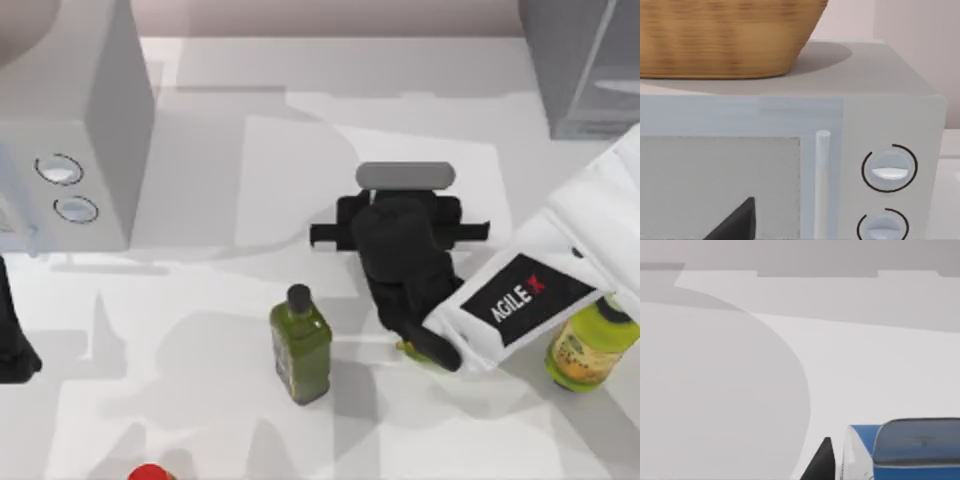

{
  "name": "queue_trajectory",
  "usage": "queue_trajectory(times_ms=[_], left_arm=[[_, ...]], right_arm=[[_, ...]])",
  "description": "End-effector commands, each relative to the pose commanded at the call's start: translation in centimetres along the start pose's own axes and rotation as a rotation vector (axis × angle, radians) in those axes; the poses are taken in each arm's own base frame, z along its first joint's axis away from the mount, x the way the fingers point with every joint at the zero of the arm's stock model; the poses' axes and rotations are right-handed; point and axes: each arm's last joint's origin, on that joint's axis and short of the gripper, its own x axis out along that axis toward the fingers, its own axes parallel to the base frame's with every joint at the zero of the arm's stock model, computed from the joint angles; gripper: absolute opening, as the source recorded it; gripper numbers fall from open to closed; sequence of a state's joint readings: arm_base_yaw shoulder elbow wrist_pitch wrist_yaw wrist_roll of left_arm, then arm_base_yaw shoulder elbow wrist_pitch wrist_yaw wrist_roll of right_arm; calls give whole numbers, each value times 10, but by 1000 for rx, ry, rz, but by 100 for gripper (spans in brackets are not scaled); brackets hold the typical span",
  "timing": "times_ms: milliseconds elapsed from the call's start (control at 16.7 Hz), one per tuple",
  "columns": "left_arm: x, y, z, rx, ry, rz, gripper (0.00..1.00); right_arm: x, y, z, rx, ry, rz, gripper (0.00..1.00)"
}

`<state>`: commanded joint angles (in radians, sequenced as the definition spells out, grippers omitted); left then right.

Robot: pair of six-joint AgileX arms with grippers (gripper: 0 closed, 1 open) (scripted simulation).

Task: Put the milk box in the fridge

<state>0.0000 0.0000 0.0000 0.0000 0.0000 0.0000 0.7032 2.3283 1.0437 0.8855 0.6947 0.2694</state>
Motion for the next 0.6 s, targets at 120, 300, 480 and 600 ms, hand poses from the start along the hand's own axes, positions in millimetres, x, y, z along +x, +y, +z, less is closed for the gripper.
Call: queue_trajectory(times_ms=[120,300,480,600], left_arm=[[0,0,0,0,0,0,100],[0,0,0,0,0,0,100],[0,0,0,0,0,0,100],[0,0,0,0,0,0,100]], right_arm=[[-1,1,6,3,-3,2,0],[-6,5,34,7,-5,5,0],[-16,5,75,-3,7,1,0],[-27,4,103,-10,13,-2,0]])
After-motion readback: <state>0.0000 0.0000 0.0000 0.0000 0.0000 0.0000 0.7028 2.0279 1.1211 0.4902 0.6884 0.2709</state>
